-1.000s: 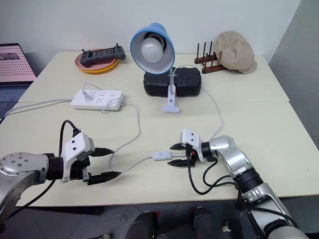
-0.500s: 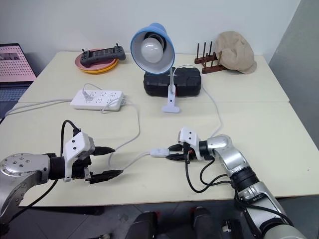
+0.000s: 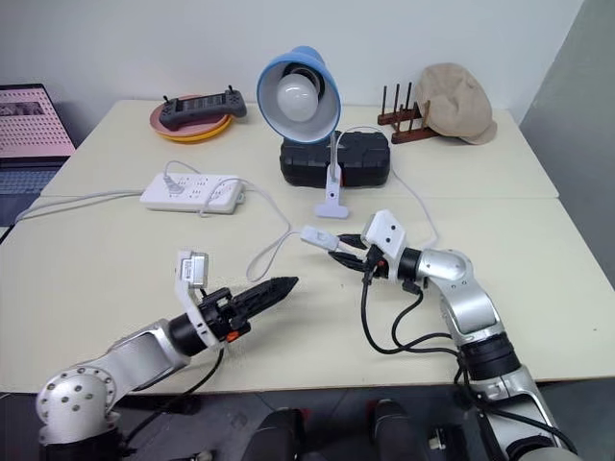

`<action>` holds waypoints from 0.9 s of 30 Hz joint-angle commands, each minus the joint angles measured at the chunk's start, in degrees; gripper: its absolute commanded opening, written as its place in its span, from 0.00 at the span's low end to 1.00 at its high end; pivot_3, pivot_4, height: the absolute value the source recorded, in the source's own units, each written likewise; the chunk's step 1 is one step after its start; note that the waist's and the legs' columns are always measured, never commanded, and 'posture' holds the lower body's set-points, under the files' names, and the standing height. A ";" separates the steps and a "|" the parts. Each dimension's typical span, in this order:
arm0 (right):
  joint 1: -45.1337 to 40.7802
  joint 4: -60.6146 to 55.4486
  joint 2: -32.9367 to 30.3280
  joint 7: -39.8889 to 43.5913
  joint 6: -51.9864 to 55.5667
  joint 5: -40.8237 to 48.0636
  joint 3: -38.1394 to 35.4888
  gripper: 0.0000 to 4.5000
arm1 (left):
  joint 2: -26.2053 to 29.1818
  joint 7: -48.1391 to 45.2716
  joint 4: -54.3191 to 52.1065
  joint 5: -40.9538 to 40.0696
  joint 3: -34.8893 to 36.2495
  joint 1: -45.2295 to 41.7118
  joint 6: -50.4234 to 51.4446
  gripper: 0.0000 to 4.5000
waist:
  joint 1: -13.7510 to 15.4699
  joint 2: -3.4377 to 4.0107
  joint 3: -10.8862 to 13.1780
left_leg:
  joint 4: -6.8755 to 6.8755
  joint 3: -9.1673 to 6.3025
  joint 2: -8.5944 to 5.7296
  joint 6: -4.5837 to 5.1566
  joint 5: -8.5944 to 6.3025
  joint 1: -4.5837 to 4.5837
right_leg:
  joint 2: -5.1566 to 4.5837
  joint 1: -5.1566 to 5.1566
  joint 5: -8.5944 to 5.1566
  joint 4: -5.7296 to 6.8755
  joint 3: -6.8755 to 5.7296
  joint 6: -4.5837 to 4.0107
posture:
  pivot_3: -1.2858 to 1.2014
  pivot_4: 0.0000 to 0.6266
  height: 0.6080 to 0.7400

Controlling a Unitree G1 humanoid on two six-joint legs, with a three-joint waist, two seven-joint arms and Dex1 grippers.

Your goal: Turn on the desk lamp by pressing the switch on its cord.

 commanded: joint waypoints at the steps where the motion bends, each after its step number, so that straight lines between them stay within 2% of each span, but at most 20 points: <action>1: 1.19 -5.86 -1.42 0.19 0.30 1.04 -0.70 0.24 | -3.26 2.30 2.66 0.19 -2.42 -4.83 -3.40 1.00 | 0.23 0.00 -0.01 | 0.03 0.01 0.00 0.00 0.00 0.15 | 0.01 0.12 -0.04 0.01 0.01 -0.01 | 0.52 0.24 1.00; 3: 1.55 -6.66 -1.80 0.30 0.72 1.43 -0.60 0.24 | -4.24 2.64 4.03 0.78 -3.09 -6.38 -4.01 1.00 | 0.36 -0.02 -0.02 | 0.03 0.02 -0.01 0.00 0.00 0.26 | 0.02 0.22 -0.19 0.03 0.02 -0.27 | 0.52 0.24 1.00; 10: 3.20 -8.94 -2.04 0.64 1.58 1.93 0.00 0.24 | -5.43 2.72 6.62 -0.08 -4.16 -9.68 -4.56 1.00 | 0.34 -0.02 -0.02 | -0.16 0.02 0.01 0.00 0.00 0.25 | 0.05 0.15 -0.13 0.05 0.02 -0.20 | 0.52 0.24 1.00; 23: 4.03 -11.45 -1.91 0.31 2.75 2.79 -0.13 0.24 | -6.74 2.57 7.70 -0.14 -4.86 -10.55 -4.52 1.00 | 0.33 -0.02 -0.02 | -0.15 0.02 0.01 -0.01 0.00 0.26 | 0.06 0.14 -0.18 0.05 0.02 -0.16 | 0.52 0.24 1.00; 27: 4.21 -11.78 -2.28 0.23 2.83 3.10 -0.10 0.24 | -6.65 2.56 8.10 -0.28 -4.52 -10.83 -4.56 0.84 | 0.34 -0.02 -0.01 | -0.16 0.02 0.01 -0.01 0.00 0.25 | 0.06 0.14 -0.18 0.04 0.02 -0.16 | 0.52 0.24 1.00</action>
